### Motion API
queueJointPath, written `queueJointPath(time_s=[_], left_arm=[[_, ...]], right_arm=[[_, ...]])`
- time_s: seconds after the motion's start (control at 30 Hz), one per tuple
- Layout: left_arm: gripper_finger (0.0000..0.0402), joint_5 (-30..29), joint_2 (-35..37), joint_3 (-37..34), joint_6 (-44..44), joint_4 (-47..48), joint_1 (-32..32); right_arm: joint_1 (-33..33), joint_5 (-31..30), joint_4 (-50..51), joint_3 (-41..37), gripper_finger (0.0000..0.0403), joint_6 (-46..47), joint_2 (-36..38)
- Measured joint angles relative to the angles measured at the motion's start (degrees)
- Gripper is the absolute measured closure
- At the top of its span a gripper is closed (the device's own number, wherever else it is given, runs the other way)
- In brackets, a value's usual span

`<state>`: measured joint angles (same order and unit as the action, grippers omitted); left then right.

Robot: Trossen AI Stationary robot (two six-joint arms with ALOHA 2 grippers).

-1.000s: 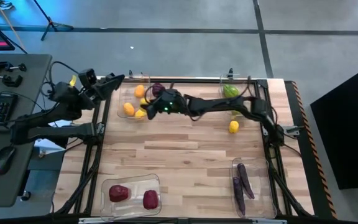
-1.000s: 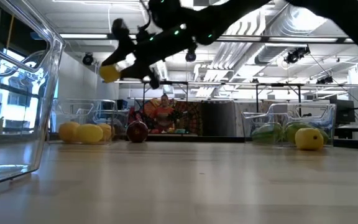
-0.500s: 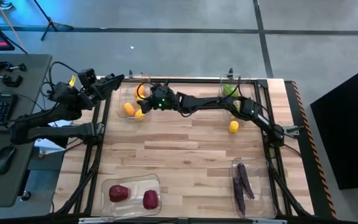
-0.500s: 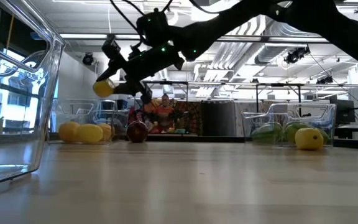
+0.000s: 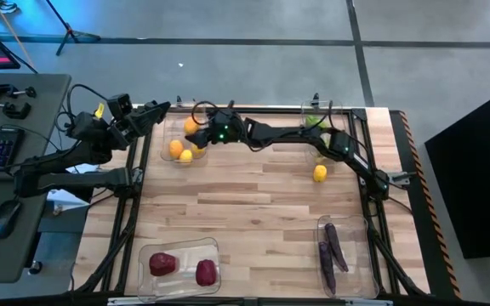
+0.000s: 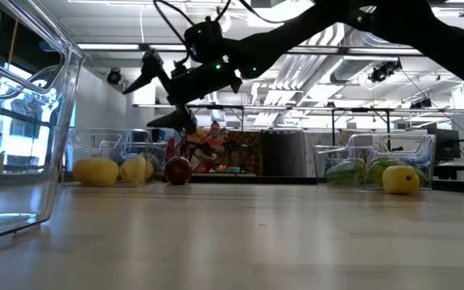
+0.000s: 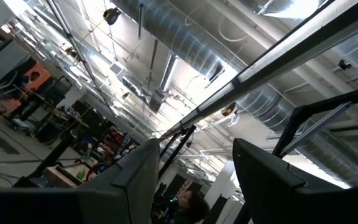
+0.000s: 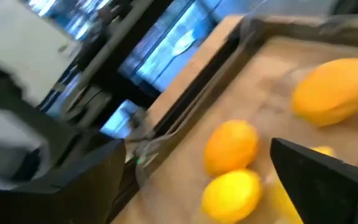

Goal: Sort produce into baskets
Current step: Put the yellow lemon into the top left transparent bin

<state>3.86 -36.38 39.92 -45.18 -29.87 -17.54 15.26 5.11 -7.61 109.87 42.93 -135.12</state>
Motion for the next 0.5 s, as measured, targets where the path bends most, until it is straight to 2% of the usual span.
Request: queueJointPath(time_s=[0.1, 0.2, 0.3, 0.4, 0.5], left_arm=[[0.021, 0.0, 0.0, 0.0, -1.1, 0.0, 0.0], [0.021, 0.0, 0.0, 0.0, -1.1, 0.0, 0.0], [0.021, 0.0, 0.0, 0.0, -1.1, 0.0, 0.0], [0.021, 0.0, -0.1, 0.0, -0.7, 0.0, 0.0], [0.021, 0.0, -0.5, 0.0, -0.7, 0.0, 0.0]], right_arm=[[1.7, 6.3, 0.7, 0.0, 0.002, -3.6, 1.5], [3.7, 8.3, 7.3, 0.0, 0.0033, -9.2, 5.2], [4.9, 4.7, 21.0, 0.0, 0.0035, -16.3, 9.8], [4.7, -2.9, 35.4, 0.0, 0.0036, -22.9, 13.6], [4.1, -8.3, 46.4, -0.3, 0.0036, -25.7, 16.5]])
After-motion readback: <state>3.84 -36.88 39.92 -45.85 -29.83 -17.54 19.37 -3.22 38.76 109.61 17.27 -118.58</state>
